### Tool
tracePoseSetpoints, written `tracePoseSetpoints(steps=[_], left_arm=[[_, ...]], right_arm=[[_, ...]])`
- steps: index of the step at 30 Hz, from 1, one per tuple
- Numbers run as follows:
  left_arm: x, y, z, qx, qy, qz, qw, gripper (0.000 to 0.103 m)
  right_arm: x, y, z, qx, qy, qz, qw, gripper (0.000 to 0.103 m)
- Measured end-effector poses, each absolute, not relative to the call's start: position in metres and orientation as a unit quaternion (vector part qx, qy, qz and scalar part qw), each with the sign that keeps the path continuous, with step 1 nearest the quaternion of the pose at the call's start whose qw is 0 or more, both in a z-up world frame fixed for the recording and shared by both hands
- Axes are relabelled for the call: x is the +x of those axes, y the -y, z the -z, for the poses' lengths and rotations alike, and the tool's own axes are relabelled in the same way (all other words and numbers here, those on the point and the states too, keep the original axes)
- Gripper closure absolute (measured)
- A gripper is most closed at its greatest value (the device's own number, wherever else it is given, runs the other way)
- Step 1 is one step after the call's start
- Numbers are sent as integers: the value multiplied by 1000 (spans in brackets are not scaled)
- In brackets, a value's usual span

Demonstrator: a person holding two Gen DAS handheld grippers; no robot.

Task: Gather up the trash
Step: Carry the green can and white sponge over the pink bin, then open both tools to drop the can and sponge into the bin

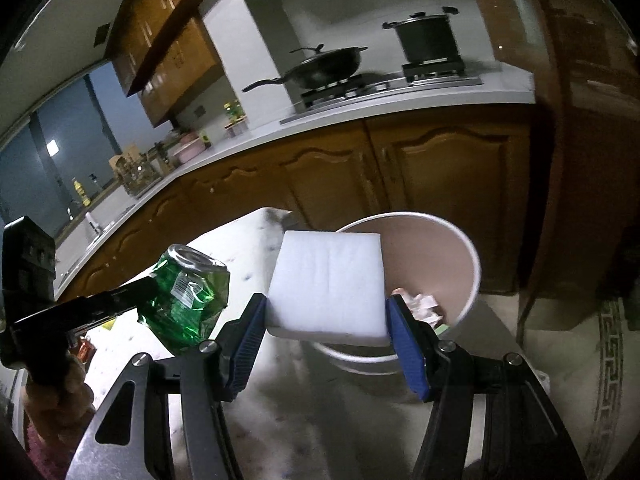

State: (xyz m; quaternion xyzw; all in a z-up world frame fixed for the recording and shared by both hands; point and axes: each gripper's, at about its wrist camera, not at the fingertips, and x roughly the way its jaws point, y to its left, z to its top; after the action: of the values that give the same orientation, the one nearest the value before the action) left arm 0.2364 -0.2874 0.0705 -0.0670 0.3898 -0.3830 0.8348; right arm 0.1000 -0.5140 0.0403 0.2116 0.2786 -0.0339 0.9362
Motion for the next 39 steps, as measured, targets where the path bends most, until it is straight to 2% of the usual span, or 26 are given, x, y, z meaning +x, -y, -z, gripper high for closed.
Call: tracePoseSetpoints(steps=[10,18,31,37,38,39], left_arm=[[250,341,-69,-52,-394,393,829,85],[270,373,-49,-47,-415,383,824,85],[281,397,-23,-34,-437,374,817,85],[286,406,-17,-26,-450,380,808,85],[286,406,-17,-25,-450,379,808,83],[285,407,-18,-23,-449,378,809,76]], right_arm=[[106,542,-33,218,-278,48,934,41],[122,553,-21,219,-293,54,929,41],[139,562,-5,221,-316,59,921,41],[145,566,0,237,-324,50,915,38],[145,567,1,241,-325,50,913,38],[145,568,1,243,-325,51,913,37]])
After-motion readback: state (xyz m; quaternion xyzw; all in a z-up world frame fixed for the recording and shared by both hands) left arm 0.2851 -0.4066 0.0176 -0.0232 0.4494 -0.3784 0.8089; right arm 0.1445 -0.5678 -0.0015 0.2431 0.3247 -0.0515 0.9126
